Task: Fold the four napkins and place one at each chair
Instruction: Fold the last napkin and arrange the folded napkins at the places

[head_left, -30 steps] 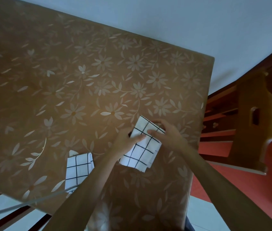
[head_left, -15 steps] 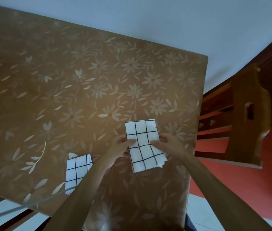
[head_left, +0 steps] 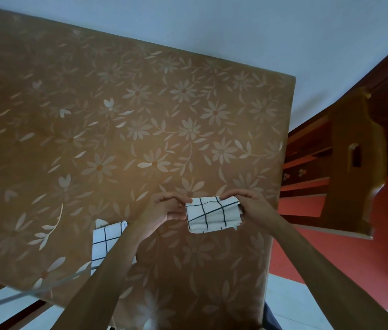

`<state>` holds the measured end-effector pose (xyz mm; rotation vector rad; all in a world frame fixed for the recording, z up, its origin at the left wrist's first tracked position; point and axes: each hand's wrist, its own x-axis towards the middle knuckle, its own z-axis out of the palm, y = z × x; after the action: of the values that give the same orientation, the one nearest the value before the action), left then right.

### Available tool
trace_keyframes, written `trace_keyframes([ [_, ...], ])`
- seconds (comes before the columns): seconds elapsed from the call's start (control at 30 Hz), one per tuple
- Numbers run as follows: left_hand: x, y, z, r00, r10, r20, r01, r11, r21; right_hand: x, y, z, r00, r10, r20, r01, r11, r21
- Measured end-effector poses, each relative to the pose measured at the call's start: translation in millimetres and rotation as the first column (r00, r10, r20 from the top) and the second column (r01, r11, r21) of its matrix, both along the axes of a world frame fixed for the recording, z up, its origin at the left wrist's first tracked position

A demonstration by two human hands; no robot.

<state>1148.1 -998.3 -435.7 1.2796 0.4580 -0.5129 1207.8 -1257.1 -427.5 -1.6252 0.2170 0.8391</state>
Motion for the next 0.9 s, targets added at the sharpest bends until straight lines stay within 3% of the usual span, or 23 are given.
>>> trace_keyframes([
  [0.17,4,-7,2,0.996,0.067,-0.055,-0.064,0.997,0.046,4,-10,-5,0.999,0.022,-0.028,-0.021,0.999,0.041],
  [0.33,12,-31,-1,1.0,0.013,-0.01,-0.011,0.983,0.181,7,-20,-13,0.984,0.128,0.124,-0.131,0.991,0.012],
  [0.47,24,-57,-6,0.995,-0.088,-0.052,0.094,0.989,0.116,19,-24,-8,0.989,-0.067,0.136,0.064,0.998,0.027],
  [0.53,34,-75,-10,0.999,-0.019,-0.051,0.024,0.996,0.088,28,-28,-7,0.974,-0.187,0.125,0.19,0.982,-0.009],
  [0.63,52,-103,-15,0.995,0.081,-0.053,-0.077,0.995,0.066,44,-40,-16,0.97,-0.241,0.026,0.242,0.969,-0.04],
  [0.73,69,-129,-21,0.995,0.096,-0.039,-0.094,0.994,0.053,65,-52,-24,0.959,-0.273,0.075,0.277,0.959,-0.052],
  [0.8,80,-143,-29,0.992,0.125,0.008,-0.125,0.982,0.145,83,-55,-26,0.948,-0.24,0.206,0.271,0.952,-0.138],
  [0.9,98,-155,-44,0.97,0.034,0.239,-0.154,0.849,0.506,114,-52,-36,0.924,-0.16,0.346,0.249,0.941,-0.231],
])
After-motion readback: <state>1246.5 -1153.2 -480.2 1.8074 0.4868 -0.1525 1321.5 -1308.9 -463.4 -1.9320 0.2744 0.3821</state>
